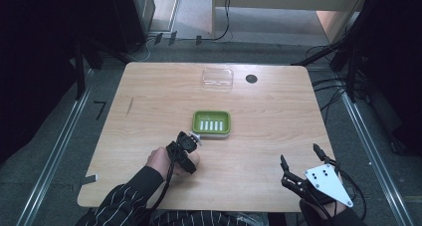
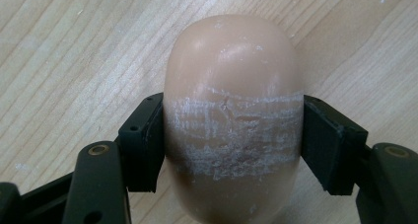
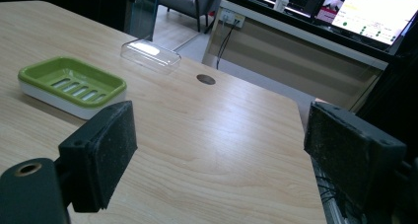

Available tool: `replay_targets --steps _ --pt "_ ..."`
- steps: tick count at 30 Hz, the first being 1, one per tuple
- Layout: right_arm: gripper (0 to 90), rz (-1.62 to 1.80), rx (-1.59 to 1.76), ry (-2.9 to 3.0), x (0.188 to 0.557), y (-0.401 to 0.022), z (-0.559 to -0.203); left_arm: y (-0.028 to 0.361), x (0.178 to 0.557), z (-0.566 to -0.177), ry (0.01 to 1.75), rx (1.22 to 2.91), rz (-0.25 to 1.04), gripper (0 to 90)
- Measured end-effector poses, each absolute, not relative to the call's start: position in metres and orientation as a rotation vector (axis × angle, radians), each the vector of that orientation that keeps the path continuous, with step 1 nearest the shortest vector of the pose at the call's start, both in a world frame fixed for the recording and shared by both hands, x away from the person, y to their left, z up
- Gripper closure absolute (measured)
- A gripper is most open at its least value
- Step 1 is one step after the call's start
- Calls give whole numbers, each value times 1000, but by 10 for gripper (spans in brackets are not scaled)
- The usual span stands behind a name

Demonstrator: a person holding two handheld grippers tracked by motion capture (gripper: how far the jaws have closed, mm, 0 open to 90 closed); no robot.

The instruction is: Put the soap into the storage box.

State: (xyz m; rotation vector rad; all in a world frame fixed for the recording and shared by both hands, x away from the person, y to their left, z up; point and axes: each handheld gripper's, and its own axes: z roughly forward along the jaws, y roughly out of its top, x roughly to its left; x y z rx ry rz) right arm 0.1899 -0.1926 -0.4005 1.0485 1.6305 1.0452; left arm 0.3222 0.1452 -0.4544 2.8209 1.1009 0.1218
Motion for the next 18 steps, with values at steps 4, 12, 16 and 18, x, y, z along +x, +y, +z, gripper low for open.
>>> replay_targets --steps 4,12,16,18 --pt "134 1046 1048 1631 190 -193 -400 146 321 -452 1089 2807 128 336" --pt "134 1048 1050 1633 190 -193 -400 147 321 -447 1013 2837 121 336" --pt "134 1046 1048 1631 190 -193 -400 147 322 -445 976 2860 117 336" --pt "134 1046 1050 1631 190 -192 -400 147 322 -445 968 2862 122 337"
